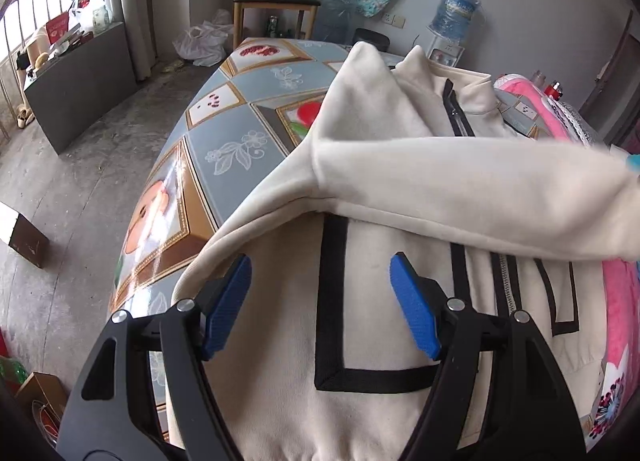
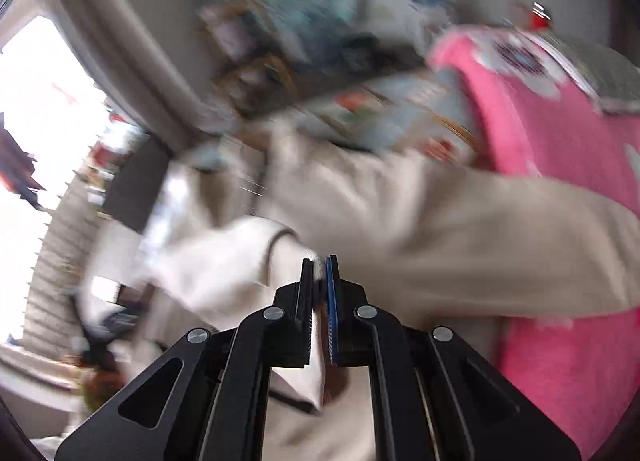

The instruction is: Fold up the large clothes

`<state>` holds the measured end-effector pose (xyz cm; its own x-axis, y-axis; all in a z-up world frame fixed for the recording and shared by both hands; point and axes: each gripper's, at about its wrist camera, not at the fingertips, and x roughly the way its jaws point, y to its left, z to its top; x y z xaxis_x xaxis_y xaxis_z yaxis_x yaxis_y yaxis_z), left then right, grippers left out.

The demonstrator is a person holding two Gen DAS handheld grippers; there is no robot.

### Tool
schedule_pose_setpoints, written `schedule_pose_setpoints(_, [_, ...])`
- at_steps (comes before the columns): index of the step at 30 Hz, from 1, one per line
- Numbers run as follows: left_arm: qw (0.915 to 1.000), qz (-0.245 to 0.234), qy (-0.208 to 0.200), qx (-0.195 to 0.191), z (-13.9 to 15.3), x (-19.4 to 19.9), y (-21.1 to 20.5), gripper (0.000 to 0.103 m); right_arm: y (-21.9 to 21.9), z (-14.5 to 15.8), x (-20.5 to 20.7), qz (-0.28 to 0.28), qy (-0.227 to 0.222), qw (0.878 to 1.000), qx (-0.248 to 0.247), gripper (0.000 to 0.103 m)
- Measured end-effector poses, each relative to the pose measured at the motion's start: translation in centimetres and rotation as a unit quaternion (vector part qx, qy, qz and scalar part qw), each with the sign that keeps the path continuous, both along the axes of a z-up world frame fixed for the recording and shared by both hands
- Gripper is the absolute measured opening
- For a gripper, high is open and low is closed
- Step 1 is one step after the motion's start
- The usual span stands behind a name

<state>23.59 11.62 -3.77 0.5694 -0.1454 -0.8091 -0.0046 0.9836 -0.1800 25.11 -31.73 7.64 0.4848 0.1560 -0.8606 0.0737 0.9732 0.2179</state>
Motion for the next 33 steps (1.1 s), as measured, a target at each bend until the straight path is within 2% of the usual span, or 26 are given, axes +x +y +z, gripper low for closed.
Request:
schedule_pose_setpoints(2, [1.0000,-0.003,-0.005,-0.005,-0.2,-0.2,0.1,0.068,-0.3,-2.3,1.5,-0.007,0.029,0.998,-0.059,0.007])
schedule_pose_setpoints(4, [0.9998,-0.008,-0.017,0.003,-0.1,-0.7,-0.3,0.068,1.1,-2.6,3.5,0.016,0.022,0.997,-0.074,0.011])
schedule_pose_setpoints(5, [0.9996,-0.011,-0.021,0.015,0.0,-0.8,-0.5,0.068,2.4,-2.2,4.5,0.035,0.007,0.996,-0.080,0.019])
schedule_pose_setpoints(6, [0.9993,-0.013,-0.024,0.027,0.0,-1.0,-0.7,0.068,3.9,-1.5,5.8,0.053,-0.009,0.995,-0.082,0.039])
schedule_pose_setpoints(7, [0.9988,-0.015,-0.026,0.040,0.0,-1.0,-1.0,0.068,5.9,-1.0,7.4,0.072,-0.025,0.994,-0.081,0.050])
schedule_pose_setpoints(8, [0.9983,-0.016,-0.026,0.049,0.0,-0.9,-1.2,0.068,8.2,-0.6,9.0,0.096,-0.038,0.992,-0.071,0.056])
schedule_pose_setpoints(9, [0.9979,-0.014,-0.025,0.059,-0.1,-0.7,-1.3,0.068,10.0,-0.5,10.3,0.118,-0.041,0.991,-0.056,0.056])
schedule_pose_setpoints(11, [0.9964,-0.007,-0.024,0.081,-0.4,-0.2,-1.4,0.067,15.2,-1.9,14.1,0.185,-0.018,0.983,0.006,0.056])
schedule_pose_setpoints(13, [0.9950,0.004,-0.022,0.097,-0.6,0.2,-1.4,0.060,20.3,-5.2,18.1,0.231,0.029,0.971,0.045,0.056])
schedule_pose_setpoints(15, [0.9945,0.013,-0.025,0.101,-0.7,0.4,-1.2,0.049,24.3,-9.1,21.7,0.246,0.075,0.964,0.059,0.056])
schedule_pose_setpoints(19, [0.9943,0.032,-0.024,0.099,-0.8,0.6,0.0,0.028,28.1,-13.2,26.0,0.257,0.105,0.958,0.072,0.056])
schedule_pose_setpoints(20, [0.9946,0.035,-0.023,0.095,-0.8,0.6,0.3,0.023,28.7,-13.6,26.5,0.262,0.111,0.955,0.080,0.048])
schedule_pose_setpoints(21, [0.9950,0.038,-0.023,0.089,-0.9,0.7,0.7,0.018,29.3,-14.0,26.8,0.272,0.119,0.951,0.092,0.029])
schedule_pose_setpoints(22, [0.9954,0.041,-0.023,0.084,-0.9,0.6,1.1,0.015,29.6,-14.0,27.0,0.281,0.121,0.947,0.097,0.021])
schedule_pose_setpoints(23, [0.9956,0.043,-0.025,0.080,-1.0,0.6,1.3,0.013,30.1,-13.7,26.8,0.290,0.115,0.946,0.092,0.006])
schedule_pose_setpoints(26, [0.9962,0.044,-0.027,0.070,-1.3,0.5,1.8,0.012,32.6,-10.3,25.9,0.324,0.073,0.941,0.067,0.006])
schedule_pose_setpoints(29, [0.9961,0.044,-0.026,0.071,-1.6,0.5,1.8,0.012,36.2,-6.7,27.2,0.360,0.034,0.931,0.043,0.006])
schedule_pose_setpoints(31, [0.9958,0.046,-0.024,0.075,-1.8,0.6,1.5,0.012,39.3,-6.5,28.1,0.383,0.028,0.923,-0.006,0.006])
schedule_pose_setpoints(33, [0.9955,0.048,-0.022,0.079,-1.9,0.5,1.5,0.012,42.8,-8.2,28.4,0.409,0.025,0.908,-0.089,0.006])
